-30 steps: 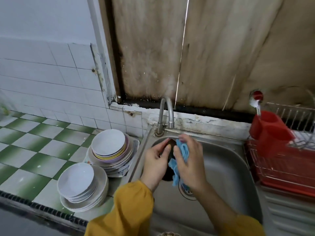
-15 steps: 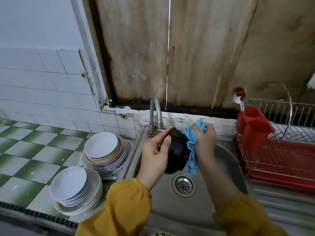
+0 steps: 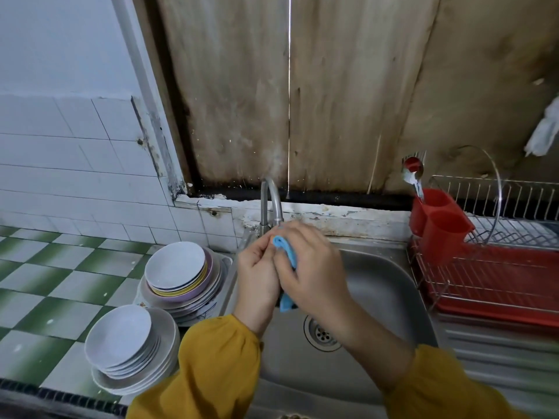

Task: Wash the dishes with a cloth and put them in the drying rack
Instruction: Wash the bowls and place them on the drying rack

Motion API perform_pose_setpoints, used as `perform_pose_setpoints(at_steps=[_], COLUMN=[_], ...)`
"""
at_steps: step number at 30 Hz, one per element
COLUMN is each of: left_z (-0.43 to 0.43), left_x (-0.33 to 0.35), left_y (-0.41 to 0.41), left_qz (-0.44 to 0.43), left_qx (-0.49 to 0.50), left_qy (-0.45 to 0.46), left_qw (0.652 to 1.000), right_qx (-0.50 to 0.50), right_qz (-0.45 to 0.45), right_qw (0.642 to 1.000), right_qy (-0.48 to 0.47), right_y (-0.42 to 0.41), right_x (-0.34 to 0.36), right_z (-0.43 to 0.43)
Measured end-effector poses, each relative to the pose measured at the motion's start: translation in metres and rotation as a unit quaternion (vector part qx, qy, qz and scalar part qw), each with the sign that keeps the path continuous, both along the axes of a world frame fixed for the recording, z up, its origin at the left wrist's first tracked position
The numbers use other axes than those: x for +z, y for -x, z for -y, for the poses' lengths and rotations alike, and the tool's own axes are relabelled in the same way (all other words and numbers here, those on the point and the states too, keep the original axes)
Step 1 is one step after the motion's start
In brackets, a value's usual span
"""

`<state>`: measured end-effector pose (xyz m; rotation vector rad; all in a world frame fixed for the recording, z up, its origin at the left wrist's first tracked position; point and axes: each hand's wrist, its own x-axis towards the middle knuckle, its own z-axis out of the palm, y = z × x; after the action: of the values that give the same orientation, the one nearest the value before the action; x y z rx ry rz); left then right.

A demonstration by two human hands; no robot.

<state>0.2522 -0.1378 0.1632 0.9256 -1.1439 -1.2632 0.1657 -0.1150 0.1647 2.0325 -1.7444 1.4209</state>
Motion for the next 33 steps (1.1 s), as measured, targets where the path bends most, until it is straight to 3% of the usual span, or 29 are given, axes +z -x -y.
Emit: perform_pose_setpoints(at_steps=[2,3,5,6,8,10,12,14,15,17,19,20,22,25,27,31,33], left_z=[-0.005,-0.009,-0.013,-0.013,-0.007,-0.001,0.002,0.002,0.002,0.003,0.000,-0.002,-0.005,-0.002,0.000,0.000,0.004], left_x=[0.002,0.003,0.005,0.007,0.011,0.017,0.025,0.029,0.030,0.027,0.025,0.024,0.025,0.031,0.031,0.026,0.025], left_y=[-0.004,-0.005,-0.005,-0.004,-0.004,-0.006,-0.011,-0.015,-0.016,-0.016,-0.015,-0.014,-0.012,-0.014,-0.017,-0.010,-0.010], left_qz=[-0.005,-0.002,0.011,0.013,-0.013,-0.083,-0.172,-0.229,-0.242,-0.256,-0.247,-0.233,-0.212,-0.231,-0.234,-0.222,-0.244], left_qx=[0.001,0.002,0.003,0.004,0.018,0.028,0.022,0.025,0.033,0.047,0.059,0.065,0.079,0.093,0.082,0.045,0.047], left_qy=[-0.002,0.003,0.016,0.020,0.005,-0.037,-0.087,-0.127,-0.142,-0.165,-0.162,-0.152,-0.134,-0.140,-0.146,-0.164,-0.175], left_qw=[1.000,1.000,1.000,1.000,1.000,0.995,0.981,0.965,0.959,0.951,0.954,0.958,0.965,0.958,0.958,0.960,0.953], right_qx=[0.045,0.025,-0.037,-0.065,-0.055,0.021,0.072,0.082,0.090,0.076,0.035,0.021,0.007,0.059,0.078,0.028,0.048], right_qz=[0.024,0.099,0.284,0.311,0.236,0.126,0.018,-0.021,0.008,0.169,0.363,0.415,0.383,0.234,0.182,0.249,0.196], right_qw=[0.998,0.993,0.950,0.940,0.970,0.989,0.986,0.980,0.981,0.976,0.930,0.909,0.924,0.971,0.980,0.968,0.978], right_qy=[-0.028,-0.053,-0.122,-0.127,-0.031,0.080,0.147,0.179,0.171,0.117,0.048,0.025,-0.010,-0.004,-0.010,0.024,0.050], right_y=[0.006,0.012,0.025,0.026,0.011,-0.005,-0.009,-0.007,-0.005,-0.008,-0.005,-0.001,0.000,0.000,0.013,0.022,0.017], right_x=[0.003,0.010,0.019,0.020,0.015,-0.001,-0.022,-0.034,-0.038,-0.032,-0.020,-0.017,-0.009,-0.007,-0.009,0.006,0.008], right_z=[0.001,0.007,0.026,0.030,0.024,0.009,0.000,-0.001,-0.002,-0.004,-0.001,0.002,0.002,-0.008,-0.007,0.003,0.003])
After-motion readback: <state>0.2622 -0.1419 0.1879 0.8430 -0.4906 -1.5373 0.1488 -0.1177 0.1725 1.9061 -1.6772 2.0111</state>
